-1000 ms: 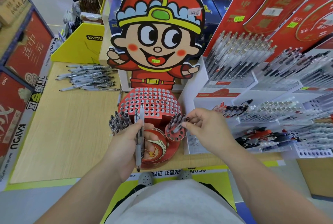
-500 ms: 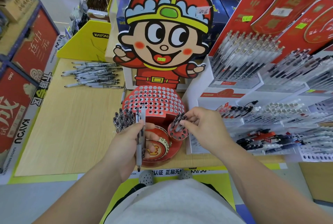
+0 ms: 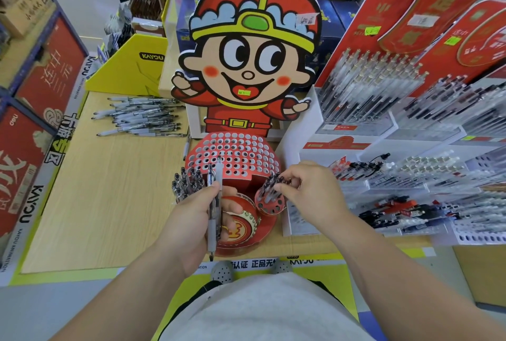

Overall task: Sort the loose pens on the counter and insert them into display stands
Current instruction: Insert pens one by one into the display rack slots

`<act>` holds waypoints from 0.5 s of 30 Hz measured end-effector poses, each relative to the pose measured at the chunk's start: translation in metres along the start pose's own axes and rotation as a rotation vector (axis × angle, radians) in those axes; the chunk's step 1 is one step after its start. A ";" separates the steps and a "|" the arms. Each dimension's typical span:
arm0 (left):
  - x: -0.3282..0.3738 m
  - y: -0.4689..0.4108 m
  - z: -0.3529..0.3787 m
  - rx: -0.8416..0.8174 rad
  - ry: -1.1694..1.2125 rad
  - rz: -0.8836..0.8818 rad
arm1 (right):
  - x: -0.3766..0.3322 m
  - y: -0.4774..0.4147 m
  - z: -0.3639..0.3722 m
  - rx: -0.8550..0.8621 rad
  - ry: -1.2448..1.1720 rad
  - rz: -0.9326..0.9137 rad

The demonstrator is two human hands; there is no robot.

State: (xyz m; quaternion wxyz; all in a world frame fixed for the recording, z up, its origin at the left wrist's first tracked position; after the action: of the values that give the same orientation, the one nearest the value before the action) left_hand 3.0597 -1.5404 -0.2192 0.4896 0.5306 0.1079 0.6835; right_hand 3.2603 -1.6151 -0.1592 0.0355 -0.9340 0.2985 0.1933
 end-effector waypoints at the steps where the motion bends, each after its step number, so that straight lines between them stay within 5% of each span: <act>1: 0.000 0.000 0.000 -0.002 -0.001 -0.001 | -0.001 -0.001 0.002 -0.013 0.021 -0.015; 15: -0.002 0.007 0.006 -0.057 -0.009 -0.002 | -0.009 0.003 0.017 -0.087 0.210 -0.040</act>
State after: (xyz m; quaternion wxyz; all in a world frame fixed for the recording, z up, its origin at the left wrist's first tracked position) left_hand 3.0611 -1.5478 -0.2135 0.5059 0.5192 0.0867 0.6833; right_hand 3.2460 -1.6094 -0.1709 -0.0325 -0.9554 0.2734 0.1065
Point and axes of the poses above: each hand's wrist, its own y-axis away from the middle knuckle, its own z-axis out of the palm, x = y × z, the point moved 10 cm from there along -y, towards the middle knuckle, and after that the axes turned 8 degrees about y, right-handed, at the moved point
